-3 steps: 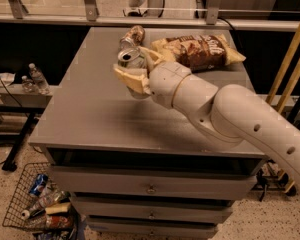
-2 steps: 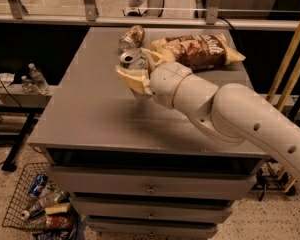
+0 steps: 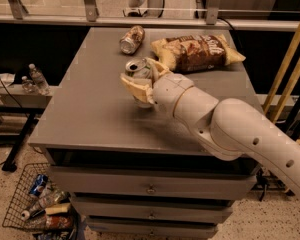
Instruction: Place 7up can upright
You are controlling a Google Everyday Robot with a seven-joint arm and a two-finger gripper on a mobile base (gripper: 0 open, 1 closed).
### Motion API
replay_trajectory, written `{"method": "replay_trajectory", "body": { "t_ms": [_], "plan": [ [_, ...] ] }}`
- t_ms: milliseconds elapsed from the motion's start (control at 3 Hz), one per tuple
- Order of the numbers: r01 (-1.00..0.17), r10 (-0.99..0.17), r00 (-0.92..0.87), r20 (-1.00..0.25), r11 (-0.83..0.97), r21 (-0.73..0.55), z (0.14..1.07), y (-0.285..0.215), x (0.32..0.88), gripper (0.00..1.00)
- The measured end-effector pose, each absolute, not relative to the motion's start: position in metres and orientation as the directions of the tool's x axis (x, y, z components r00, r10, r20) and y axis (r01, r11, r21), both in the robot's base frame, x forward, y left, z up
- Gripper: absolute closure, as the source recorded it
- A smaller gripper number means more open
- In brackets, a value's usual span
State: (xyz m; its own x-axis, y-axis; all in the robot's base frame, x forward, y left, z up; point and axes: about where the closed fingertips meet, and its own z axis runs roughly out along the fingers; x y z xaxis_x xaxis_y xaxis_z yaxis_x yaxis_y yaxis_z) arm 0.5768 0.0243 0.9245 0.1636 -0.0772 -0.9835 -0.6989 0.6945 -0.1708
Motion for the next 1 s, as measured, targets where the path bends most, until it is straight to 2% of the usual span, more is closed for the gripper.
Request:
{"method": "replay_trajectory", "body": {
  "t_ms": [333, 667, 1000],
  "plan": [
    [-0.691, -0.052, 0.161, -0.986, 0.707, -0.150, 0.9188, 0.0229, 0.5752, 1.00],
    [-0.693, -0.051, 0.161, -0.986, 0.706, -0.149, 0.9192, 0.0245, 0.5749, 0.84],
    [-0.694, -0.050, 0.162, -0.985, 0.704, -0.150, 0.9198, 0.0261, 0.5745, 0.62]
  ]
}}
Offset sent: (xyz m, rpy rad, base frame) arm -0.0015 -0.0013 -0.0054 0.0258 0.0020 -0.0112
